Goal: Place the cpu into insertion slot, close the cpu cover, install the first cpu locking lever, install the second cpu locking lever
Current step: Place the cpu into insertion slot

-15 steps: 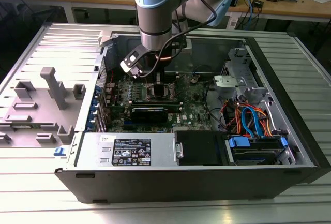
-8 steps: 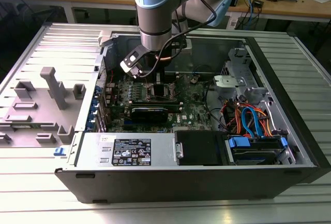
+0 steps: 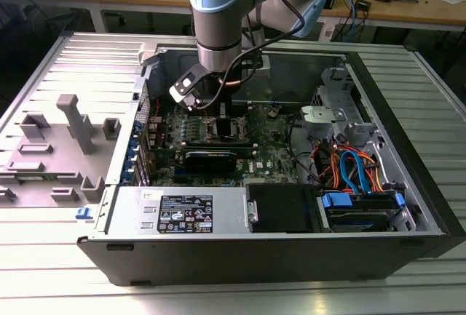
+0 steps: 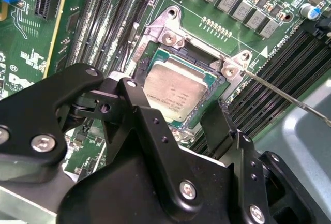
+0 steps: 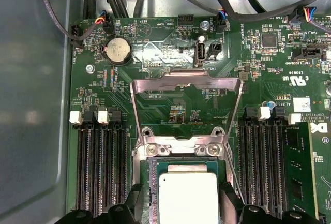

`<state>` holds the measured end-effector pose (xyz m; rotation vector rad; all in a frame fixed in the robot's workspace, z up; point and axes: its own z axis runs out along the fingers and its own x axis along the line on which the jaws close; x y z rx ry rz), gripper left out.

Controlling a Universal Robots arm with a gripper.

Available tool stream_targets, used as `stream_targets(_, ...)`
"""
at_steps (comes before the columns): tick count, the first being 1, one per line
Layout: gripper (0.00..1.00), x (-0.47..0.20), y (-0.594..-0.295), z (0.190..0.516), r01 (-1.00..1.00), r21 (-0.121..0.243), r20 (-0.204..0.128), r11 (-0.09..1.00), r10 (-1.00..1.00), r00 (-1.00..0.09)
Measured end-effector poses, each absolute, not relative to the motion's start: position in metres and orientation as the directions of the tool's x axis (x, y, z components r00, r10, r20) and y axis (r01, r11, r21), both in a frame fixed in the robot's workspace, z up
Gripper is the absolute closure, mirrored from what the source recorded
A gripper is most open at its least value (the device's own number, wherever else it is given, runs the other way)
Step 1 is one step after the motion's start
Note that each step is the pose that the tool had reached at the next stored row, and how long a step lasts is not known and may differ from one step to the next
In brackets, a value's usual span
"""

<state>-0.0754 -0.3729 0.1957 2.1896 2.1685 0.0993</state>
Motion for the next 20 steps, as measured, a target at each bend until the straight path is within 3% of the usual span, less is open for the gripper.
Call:
stream_targets(16,0.31,-0.0753,-0.3716,0.1949,0.996,0.087,0.005,-0.01,1.0,0.009)
stream_targets(20,0.38,-0.0753,-0.3717,0.1949,0.996,0.087,0.005,-0.01,1.0,0.009)
